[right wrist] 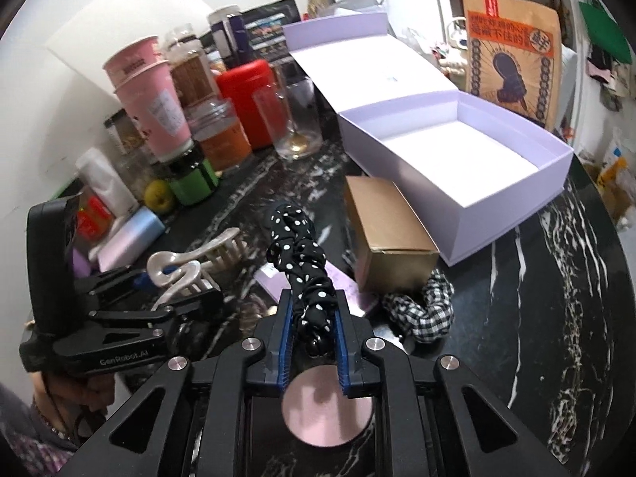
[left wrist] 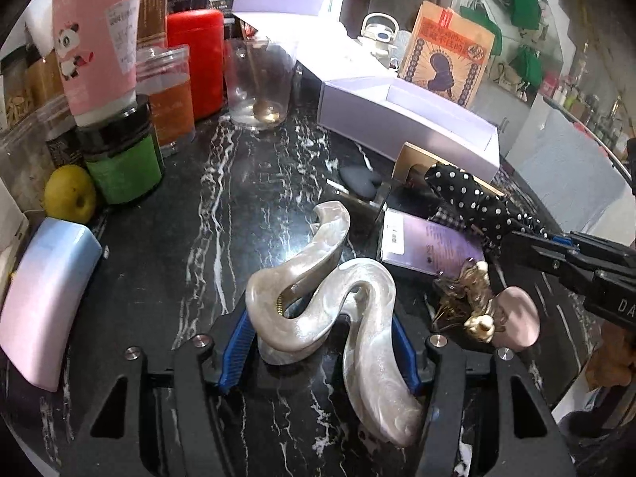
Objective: Organize rigid objects
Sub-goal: 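Grasp the pearly S-shaped claw clip with the left tool while the right tool grasps the polka-dot scrunchie, then carry both items over the lavender box and lower them inside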
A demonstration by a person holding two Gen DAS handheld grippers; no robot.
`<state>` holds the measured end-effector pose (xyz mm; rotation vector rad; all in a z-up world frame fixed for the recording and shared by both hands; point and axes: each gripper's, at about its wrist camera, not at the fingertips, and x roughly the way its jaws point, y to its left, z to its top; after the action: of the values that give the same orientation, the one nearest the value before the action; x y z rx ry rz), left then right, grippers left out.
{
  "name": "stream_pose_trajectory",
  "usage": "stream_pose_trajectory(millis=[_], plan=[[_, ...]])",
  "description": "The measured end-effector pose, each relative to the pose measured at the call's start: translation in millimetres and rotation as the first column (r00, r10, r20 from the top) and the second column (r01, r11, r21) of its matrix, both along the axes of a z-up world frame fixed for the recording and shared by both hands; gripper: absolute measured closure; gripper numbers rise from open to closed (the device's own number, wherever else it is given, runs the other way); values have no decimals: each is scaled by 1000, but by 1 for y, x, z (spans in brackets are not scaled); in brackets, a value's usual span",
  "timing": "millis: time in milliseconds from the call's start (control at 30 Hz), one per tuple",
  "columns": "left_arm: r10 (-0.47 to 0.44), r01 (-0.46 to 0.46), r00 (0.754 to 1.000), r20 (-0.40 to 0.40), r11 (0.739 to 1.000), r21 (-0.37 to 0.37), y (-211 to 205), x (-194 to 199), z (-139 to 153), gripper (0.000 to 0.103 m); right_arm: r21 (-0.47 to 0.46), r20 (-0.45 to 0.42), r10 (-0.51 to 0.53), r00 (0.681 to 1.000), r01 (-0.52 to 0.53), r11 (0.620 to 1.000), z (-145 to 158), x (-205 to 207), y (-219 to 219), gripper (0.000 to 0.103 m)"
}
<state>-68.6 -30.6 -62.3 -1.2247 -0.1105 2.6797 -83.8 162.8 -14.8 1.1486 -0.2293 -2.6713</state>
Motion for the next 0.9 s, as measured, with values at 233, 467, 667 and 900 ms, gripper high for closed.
stream_pose_trajectory(millis=[233, 467, 667, 900], plan=[[-3, 3, 999, -46, 1000, -14, 5, -1, 25, 43, -6, -24, 24, 999, -25, 1000, 11, 2, -2, 85], [-48, 47, 996, -75, 999, -14, 22, -20, 50, 43, -4, -40, 8, 999, -9, 1000, 24, -5, 13, 85], [-99, 101, 990, -100, 995, 12, 46, -43, 65, 43, 6, -60, -7, 998, 8, 1000, 37, -14, 31, 85], [-135, 138, 984, -115, 990, 16, 64, -69, 82, 43, 11, -70, -26, 997, 27, 1000, 52, -26, 50, 85]])
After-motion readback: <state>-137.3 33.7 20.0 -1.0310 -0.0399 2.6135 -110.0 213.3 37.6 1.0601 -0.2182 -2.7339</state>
